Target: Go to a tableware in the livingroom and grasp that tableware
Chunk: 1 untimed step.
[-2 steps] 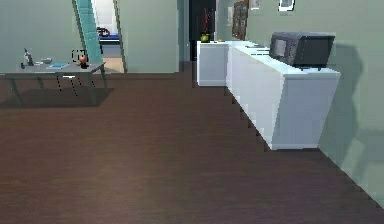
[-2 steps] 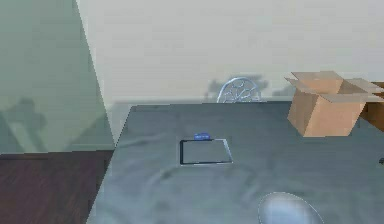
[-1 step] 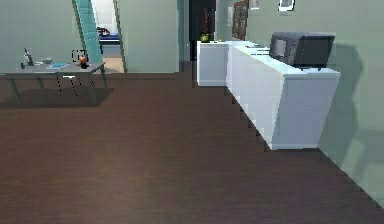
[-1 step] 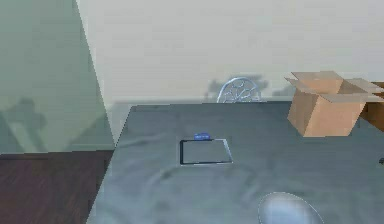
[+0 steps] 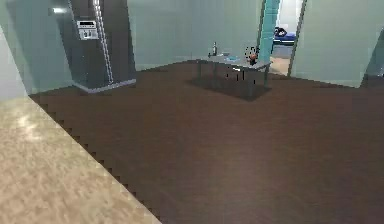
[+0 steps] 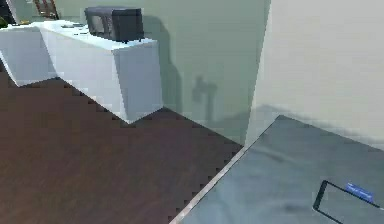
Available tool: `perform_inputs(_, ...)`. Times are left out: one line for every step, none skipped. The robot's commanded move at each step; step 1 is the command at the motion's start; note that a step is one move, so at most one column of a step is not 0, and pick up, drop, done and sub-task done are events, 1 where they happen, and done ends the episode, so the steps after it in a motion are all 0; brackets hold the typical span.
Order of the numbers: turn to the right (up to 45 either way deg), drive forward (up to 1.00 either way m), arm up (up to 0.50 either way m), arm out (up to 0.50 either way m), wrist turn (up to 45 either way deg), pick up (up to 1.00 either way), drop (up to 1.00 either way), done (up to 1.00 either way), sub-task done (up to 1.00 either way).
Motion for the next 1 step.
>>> perform_inputs(45.0, 0.0, 0.0, 0.0, 0.0, 0.0, 0.0, 0.0, 0.0)
